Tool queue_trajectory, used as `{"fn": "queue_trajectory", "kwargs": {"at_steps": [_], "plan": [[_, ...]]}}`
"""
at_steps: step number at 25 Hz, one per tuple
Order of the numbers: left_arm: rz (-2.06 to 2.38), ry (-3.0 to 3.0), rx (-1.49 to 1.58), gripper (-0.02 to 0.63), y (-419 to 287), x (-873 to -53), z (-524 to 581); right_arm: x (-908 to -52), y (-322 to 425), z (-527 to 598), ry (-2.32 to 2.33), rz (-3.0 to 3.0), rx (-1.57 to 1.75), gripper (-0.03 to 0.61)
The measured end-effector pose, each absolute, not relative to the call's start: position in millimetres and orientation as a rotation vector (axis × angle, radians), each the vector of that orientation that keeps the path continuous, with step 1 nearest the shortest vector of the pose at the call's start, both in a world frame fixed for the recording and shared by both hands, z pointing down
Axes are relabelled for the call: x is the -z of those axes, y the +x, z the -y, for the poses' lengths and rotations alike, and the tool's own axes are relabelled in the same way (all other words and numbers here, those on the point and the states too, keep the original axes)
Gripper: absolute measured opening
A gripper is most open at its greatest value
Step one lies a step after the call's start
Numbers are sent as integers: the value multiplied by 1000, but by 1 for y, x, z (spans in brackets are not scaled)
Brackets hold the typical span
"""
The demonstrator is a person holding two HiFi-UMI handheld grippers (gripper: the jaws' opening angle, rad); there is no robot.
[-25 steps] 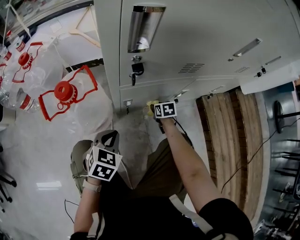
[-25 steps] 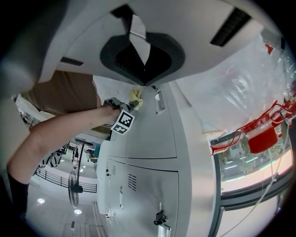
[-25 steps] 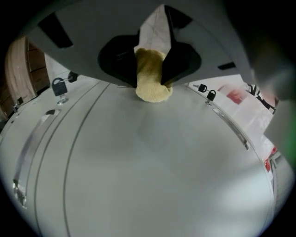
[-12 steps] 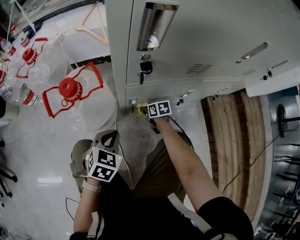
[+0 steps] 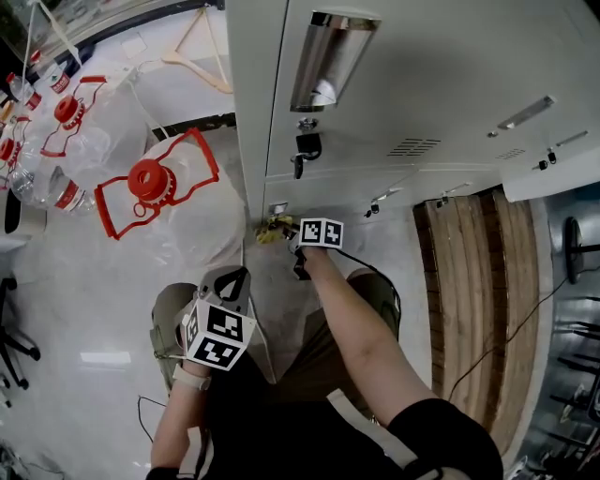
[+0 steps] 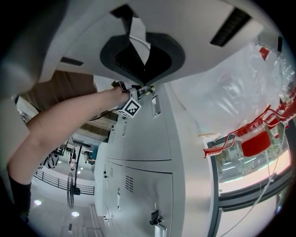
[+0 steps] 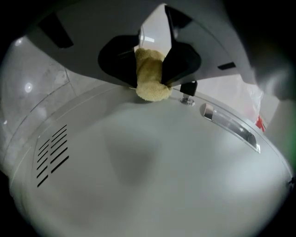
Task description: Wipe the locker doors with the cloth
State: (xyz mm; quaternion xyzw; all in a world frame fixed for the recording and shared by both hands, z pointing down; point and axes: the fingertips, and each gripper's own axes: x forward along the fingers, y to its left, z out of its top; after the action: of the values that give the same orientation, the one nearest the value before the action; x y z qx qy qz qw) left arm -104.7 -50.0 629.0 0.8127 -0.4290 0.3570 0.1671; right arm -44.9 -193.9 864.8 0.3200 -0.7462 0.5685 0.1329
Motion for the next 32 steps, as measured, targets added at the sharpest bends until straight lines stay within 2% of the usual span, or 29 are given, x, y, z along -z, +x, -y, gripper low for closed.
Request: {"fn": "queue_trajectory", "kwargs": {"at_steps": [9, 16, 32], "plan": [[1236, 2284, -1071, 8, -112, -632, 46, -889, -66, 188, 901, 2126, -1641, 143], [1251, 2259, -1094, 8, -120, -634, 45, -908, -54, 191, 1014, 2032, -1586, 144], [1226, 2279, -1092, 8, -100, -636, 52, -921, 41, 216, 1321, 1854, -1506, 143]]}}
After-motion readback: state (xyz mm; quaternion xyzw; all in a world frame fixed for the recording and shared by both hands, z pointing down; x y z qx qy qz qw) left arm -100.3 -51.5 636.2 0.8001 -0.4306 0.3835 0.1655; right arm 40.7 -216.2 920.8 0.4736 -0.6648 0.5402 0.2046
